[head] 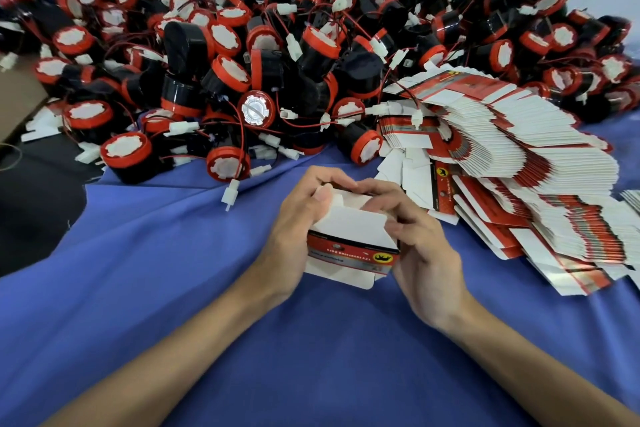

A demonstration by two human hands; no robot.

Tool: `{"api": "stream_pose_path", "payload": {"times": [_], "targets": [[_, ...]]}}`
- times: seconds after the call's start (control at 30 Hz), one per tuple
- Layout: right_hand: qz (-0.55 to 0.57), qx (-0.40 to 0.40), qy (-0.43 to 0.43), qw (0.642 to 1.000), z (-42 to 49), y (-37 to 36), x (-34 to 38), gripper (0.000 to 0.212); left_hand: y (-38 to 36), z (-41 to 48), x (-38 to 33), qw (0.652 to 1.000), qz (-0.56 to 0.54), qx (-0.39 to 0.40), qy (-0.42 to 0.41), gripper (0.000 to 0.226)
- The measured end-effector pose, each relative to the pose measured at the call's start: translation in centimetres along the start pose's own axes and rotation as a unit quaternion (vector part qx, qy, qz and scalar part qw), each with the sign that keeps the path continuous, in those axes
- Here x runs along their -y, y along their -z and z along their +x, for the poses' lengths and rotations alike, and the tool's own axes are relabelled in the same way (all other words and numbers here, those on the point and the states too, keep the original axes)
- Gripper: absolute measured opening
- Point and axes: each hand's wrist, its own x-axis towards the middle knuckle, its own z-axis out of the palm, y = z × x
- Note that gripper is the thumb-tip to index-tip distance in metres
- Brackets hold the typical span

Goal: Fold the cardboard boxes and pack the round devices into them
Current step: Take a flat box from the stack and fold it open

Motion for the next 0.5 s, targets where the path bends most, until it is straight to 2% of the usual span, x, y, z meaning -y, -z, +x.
{"api": "stream_pose_path", "payload": {"times": [0.1, 0.27, 0.4, 0.5], "targets": [[0.020, 0.006, -0.002, 1.000, 0.0, 0.1, 0.0, 0.035, 0.4, 0.3, -0.1, 1.000, -0.002, 0.007, 0.025, 0.024], [0.028, 0.025, -0.008, 0.999, 0.2, 0.4, 0.2, 0.034, 1.0, 1.0, -1.0, 0.996, 0.018, 0.039, 0.084, 0.041], [-0.001, 0.031, -0.002, 1.000, -0.1, 0.6, -0.3, 0.019, -0.1, 0.7, -0.8, 0.996, 0.074, -0.038, 0.033, 0.032], [-0.031, 0.041, 0.036, 0.998, -0.3, 0.6, -0.6, 0.041, -0.8, 0.4, -0.7, 0.994, 0.081, -0.067, 0.003, 0.027]]}}
